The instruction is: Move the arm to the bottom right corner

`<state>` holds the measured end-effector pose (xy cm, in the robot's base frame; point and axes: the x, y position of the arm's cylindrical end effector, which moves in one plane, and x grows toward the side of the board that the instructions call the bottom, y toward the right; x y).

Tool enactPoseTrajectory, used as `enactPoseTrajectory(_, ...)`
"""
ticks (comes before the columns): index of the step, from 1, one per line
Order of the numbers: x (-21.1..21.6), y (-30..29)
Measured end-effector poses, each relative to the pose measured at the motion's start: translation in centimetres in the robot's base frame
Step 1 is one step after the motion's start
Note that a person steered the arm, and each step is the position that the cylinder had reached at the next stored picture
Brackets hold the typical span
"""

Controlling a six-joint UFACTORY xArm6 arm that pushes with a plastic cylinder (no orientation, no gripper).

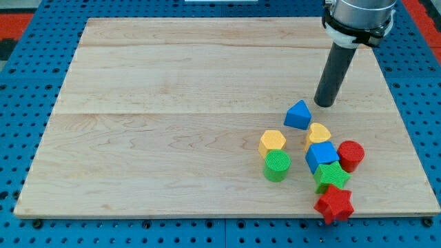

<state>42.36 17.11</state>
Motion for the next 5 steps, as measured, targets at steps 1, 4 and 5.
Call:
enactPoseTrajectory(1, -0.9, 0.0)
enactPoseTrajectory(4, 1.1, 14.7)
enactPoseTrajectory(5, 6.6, 17.4)
